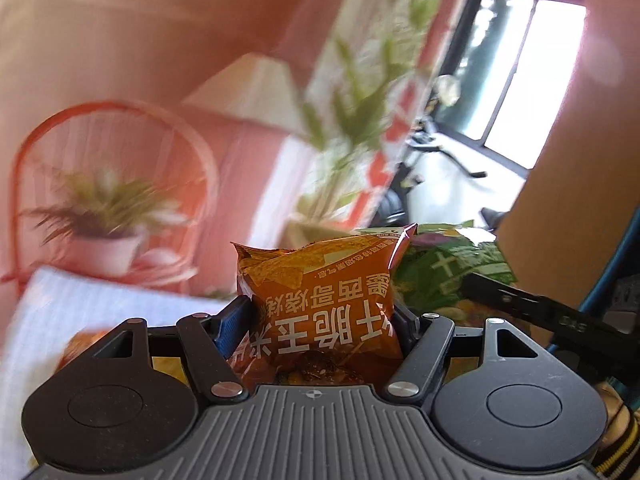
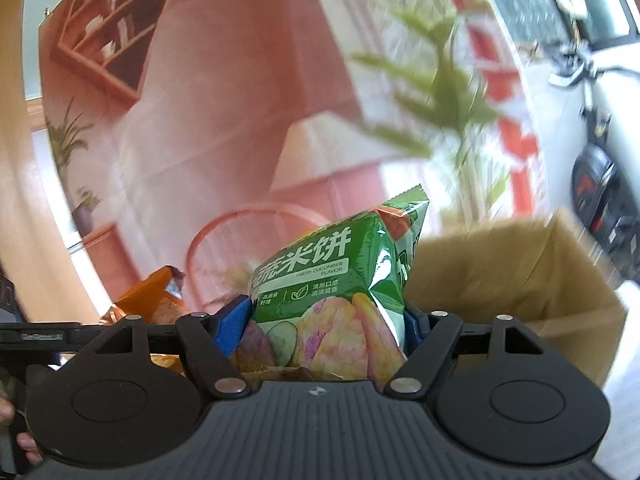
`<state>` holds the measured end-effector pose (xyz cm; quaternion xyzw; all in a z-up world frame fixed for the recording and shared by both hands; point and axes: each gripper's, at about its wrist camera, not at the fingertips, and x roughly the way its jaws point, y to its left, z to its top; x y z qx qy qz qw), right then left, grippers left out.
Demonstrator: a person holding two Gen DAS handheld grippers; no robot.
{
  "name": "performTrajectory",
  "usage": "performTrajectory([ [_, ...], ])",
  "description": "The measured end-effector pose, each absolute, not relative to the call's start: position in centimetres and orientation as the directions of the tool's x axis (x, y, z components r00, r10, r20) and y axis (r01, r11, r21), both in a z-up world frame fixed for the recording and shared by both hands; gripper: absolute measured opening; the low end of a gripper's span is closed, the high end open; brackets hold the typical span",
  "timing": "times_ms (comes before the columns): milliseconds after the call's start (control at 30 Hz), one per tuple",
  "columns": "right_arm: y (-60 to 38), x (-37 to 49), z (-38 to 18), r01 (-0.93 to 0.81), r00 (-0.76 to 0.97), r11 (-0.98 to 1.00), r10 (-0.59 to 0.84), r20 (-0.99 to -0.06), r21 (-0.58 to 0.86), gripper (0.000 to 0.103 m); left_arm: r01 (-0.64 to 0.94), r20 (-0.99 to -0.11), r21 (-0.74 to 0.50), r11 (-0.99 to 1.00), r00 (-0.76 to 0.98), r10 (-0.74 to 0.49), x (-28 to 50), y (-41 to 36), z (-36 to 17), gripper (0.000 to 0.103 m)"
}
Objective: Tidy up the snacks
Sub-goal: 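Lift both bags and carry them over the cardboard box, then lower both bags into the box and open both tools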
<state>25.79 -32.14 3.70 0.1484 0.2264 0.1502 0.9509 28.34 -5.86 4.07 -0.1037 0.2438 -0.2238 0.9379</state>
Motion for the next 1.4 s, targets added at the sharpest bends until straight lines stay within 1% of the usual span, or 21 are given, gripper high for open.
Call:
performTrajectory([
  [67,-33.6,27.0,4.9,-0.193,0.869,0.931,0.309,-0.386,0.309,0.076,0.402,-0.402,-0.281,0.872,0.775,-0.487,29.9,-8.5,5.4,0.073],
  [133,-35.3,28.6,5.6,-0.147,0.88,0.947,0.257,-0.399,0.284,0.076,0.408,-0.4,-0.287,0.867,0.772,-0.495,31.9,-10.7,6.3,0.073],
  [233,-37.3,31.4,5.7,-0.069,0.89,0.971,0.164,-0.426,0.23,0.076,0.374,-0.387,-0.287,0.882,0.796,-0.464,35.1,-14.2,6.7,0.073],
  [333,-39.1,33.7,4.6,0.016,0.889,0.984,0.067,-0.453,0.178,0.076,0.36,-0.421,-0.266,0.894,0.791,-0.444,38.0,-17.4,5.9,0.073],
  [467,-41.4,35.9,2.1,0.084,0.858,0.977,0.031,-0.512,0.198,0.076,0.352,-0.497,-0.125,0.928,0.787,-0.366,40.8,-21.1,3.9,0.073],
  [533,-41.5,36.3,1.3,0.086,0.845,0.981,0.02,-0.534,0.173,0.076,0.357,-0.524,-0.098,0.929,0.775,-0.353,41.7,-21.9,3.1,0.073],
  [633,-41.5,36.4,0.4,0.084,0.832,0.982,0.023,-0.554,0.167,0.076,0.356,-0.538,-0.096,0.929,0.767,-0.35,42.4,-22.3,2.6,0.073],
  [733,-41.4,36.8,-0.4,0.097,0.816,0.984,0.007,-0.578,0.148,0.076,0.365,-0.551,-0.042,0.93,0.768,-0.326,43.4,-23.5,2.4,0.074],
  [800,-41.6,37.2,-0.9,0.113,0.807,0.983,-0.007,-0.591,0.142,0.076,0.363,-0.558,-0.028,0.932,0.768,-0.315,44.0,-23.9,2.3,0.074],
  [933,-41.9,37.3,-1.3,0.124,0.798,0.981,-0.008,-0.602,0.152,0.078,0.38,-0.59,-0.098,0.92,0.722,-0.361,45.4,-23.9,1.7,0.077],
  [967,-41.9,37.3,-1.3,0.12,0.799,0.98,-0.002,-0.602,0.156,0.081,0.382,-0.597,-0.118,0.917,0.71,-0.373,45.6,-23.8,1.5,0.077],
  [1000,-41.9,37.2,-1.2,0.115,0.803,0.98,0.003,-0.596,0.161,0.083,0.385,-0.599,-0.128,0.914,0.704,-0.381,45.7,-23.6,1.4,0.08],
  [1033,-41.9,37.1,-1.1,0.113,0.809,0.98,0.004,-0.588,0.163,0.089,0.389,-0.595,-0.131,0.912,0.705,-0.386,45.5,-23.5,1.4,0.082],
  [1067,-41.8,37.0,-0.9,0.114,0.814,0.98,0.0,-0.581,0.16,0.092,0.386,-0.587,-0.126,0.914,0.713,-0.383,45.2,-23.4,1.4,0.083],
  [1133,-41.6,36.7,-0.4,0.11,0.821,0.981,0.0,-0.57,0.158,0.092,0.393,-0.571,-0.109,0.913,0.727,-0.381,44.8,-23.3,1.6,0.085],
  [1267,-41.1,36.3,0.2,0.102,0.827,0.98,0.012,-0.562,0.171,0.092,0.413,-0.562,-0.079,0.907,0.733,-0.383,44.4,-23.6,2.2,0.085],
  [1400,-40.2,35.5,0.8,0.094,0.833,0.98,0.019,-0.552,0.175,0.092,0.398,-0.539,-0.087,0.913,0.752,-0.379,44.3,-23.1,3.2,0.086],
])
